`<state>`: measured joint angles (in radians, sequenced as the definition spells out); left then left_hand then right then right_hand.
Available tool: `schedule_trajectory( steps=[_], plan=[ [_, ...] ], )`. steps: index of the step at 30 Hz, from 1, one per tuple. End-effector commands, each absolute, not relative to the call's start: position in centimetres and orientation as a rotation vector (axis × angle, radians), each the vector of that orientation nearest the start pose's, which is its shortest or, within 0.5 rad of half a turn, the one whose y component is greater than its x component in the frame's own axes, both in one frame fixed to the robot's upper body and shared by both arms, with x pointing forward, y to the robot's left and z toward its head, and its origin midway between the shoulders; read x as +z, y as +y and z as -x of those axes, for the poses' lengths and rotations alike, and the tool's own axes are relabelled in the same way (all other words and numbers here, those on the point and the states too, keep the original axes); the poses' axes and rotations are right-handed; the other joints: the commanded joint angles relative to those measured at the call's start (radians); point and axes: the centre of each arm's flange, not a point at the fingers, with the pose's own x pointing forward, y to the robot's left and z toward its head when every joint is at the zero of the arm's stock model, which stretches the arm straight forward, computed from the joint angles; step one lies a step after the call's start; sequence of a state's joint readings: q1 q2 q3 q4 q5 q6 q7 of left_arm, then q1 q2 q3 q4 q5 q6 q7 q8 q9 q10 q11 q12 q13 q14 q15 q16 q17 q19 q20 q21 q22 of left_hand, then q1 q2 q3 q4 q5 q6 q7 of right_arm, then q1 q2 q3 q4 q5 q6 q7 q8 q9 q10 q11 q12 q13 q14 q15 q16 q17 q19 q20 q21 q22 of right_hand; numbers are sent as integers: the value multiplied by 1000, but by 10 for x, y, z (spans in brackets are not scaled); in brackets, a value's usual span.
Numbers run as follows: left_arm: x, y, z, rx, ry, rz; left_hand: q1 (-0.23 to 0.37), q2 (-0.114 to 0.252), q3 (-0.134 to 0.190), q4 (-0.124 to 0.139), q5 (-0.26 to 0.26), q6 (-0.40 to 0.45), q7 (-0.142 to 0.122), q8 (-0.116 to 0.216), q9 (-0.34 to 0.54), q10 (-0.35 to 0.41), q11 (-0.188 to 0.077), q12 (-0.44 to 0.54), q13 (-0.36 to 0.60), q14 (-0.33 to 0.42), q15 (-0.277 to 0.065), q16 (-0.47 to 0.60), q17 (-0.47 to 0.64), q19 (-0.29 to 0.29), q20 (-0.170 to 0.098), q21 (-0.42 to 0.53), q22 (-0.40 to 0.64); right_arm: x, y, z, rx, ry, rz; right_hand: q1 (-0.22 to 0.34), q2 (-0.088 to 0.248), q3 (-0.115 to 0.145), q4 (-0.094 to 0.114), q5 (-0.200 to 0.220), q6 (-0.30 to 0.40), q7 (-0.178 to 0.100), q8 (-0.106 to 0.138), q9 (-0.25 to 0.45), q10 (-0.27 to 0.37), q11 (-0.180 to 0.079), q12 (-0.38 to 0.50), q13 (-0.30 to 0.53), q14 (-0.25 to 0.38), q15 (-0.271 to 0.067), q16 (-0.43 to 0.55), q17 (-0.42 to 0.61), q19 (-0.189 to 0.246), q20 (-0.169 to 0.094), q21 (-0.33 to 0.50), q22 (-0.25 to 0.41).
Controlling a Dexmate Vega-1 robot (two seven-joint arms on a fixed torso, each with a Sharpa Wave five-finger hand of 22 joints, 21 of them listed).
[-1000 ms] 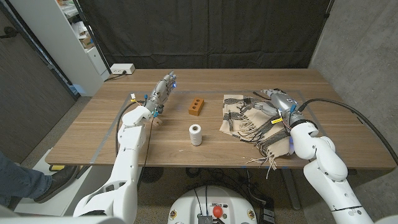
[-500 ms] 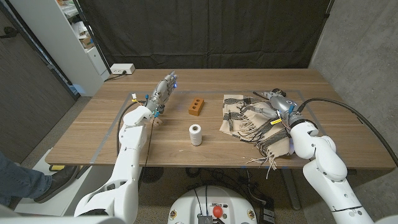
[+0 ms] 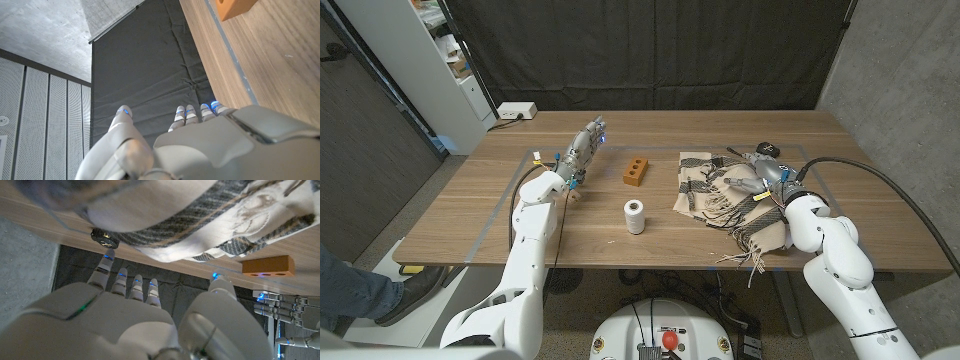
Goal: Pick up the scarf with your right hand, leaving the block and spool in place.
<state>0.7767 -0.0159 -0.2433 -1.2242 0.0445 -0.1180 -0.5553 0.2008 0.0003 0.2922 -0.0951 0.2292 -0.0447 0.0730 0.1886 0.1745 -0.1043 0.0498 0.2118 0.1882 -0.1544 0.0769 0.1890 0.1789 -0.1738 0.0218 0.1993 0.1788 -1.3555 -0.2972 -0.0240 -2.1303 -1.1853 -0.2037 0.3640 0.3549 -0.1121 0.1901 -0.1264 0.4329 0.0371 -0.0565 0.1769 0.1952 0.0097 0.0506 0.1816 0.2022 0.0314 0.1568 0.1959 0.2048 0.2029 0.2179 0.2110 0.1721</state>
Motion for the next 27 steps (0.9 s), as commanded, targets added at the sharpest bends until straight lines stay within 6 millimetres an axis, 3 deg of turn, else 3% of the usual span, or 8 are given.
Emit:
schedule_trajectory(
  steps=[1,27],
  plan=[
    [-12,272,-672,-325,-560,-67,12,4,3,-8,-1,-5,1,-1,5,-4,-1,0,5,-2,-3,1,4,-44,9,-2,3,-51,-269,-512,-220,-260,1431,1,-10,-6,2,6,-22,-2,-4,2,-20,4,-3,3,-14,1,-2,0,14,-1,-3,3],
    [-13,265,-668,-331,-549,-87,13,6,2,-10,-3,-1,-1,1,5,-2,3,0,5,1,4,2,5,-46,20,-2,3,-65,-270,-519,-182,-191,1427,5,-10,-12,2,11,-43,3,4,1,-36,5,3,2,-20,1,3,-1,40,-1,0,5]
  ],
)
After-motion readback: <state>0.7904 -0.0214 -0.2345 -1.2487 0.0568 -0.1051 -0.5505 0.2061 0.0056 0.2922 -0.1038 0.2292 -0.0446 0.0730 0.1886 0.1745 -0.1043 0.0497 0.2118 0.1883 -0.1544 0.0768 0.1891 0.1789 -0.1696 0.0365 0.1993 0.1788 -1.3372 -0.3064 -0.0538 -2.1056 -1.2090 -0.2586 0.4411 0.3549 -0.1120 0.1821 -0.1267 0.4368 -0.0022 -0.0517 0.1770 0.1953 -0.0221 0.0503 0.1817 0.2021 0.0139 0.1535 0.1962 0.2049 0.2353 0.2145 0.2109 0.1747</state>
